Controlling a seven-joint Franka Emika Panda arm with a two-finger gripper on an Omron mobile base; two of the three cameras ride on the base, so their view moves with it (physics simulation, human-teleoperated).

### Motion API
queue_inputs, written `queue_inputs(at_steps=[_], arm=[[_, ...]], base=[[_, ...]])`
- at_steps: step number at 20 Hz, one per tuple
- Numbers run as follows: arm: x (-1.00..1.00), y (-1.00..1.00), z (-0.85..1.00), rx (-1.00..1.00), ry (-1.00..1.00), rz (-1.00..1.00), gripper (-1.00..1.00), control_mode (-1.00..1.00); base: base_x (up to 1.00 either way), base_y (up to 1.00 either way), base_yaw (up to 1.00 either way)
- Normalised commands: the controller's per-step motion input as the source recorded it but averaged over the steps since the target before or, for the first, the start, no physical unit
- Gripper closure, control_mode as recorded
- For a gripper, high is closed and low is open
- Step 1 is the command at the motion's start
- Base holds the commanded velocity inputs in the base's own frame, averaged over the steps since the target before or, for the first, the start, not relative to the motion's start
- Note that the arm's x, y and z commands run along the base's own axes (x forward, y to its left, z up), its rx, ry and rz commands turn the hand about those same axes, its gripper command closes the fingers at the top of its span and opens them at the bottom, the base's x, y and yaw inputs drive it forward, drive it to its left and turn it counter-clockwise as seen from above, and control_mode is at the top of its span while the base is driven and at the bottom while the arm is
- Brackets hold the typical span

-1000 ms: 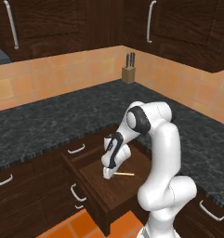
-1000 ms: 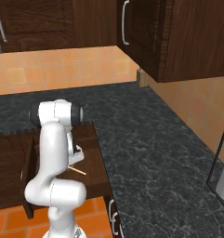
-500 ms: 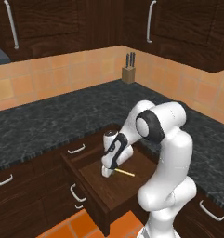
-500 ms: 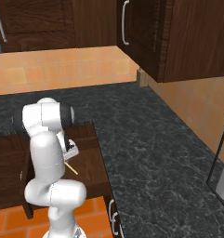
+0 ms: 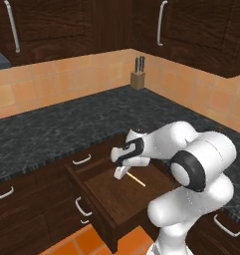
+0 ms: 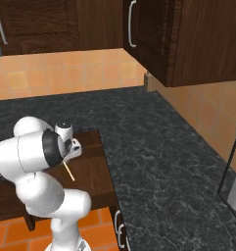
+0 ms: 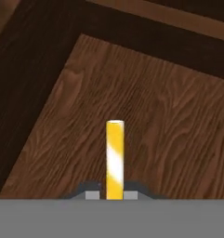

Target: Take a straw from the drawer in front and place it inside the glass cup on the dining counter.

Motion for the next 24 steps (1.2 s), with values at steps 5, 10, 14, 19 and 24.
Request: queue_inputs(at_steps=[5,10,14,19,24], arm=[[-0.12,0.00,1.00,0.07,0.00,-0.08,1.00,-1.00],[-0.25,-0.04,1.00,0.03,0.01,-0.13,1.00,-1.00],[-0.63,-0.15,1.00,0.00,0.00,-0.14,1.00,-1.00],[-0.65,-0.37,0.91,0.00,0.00,-0.12,1.00,-1.00],[-0.53,-0.30,0.56,0.00,0.00,-0.08,1.00,-1.00]], base=[[0.00,0.00,0.00],[0.00,0.00,0.00],[0.00,0.00,0.00],[0.00,0.00,0.00],[0.00,0.00,0.00]])
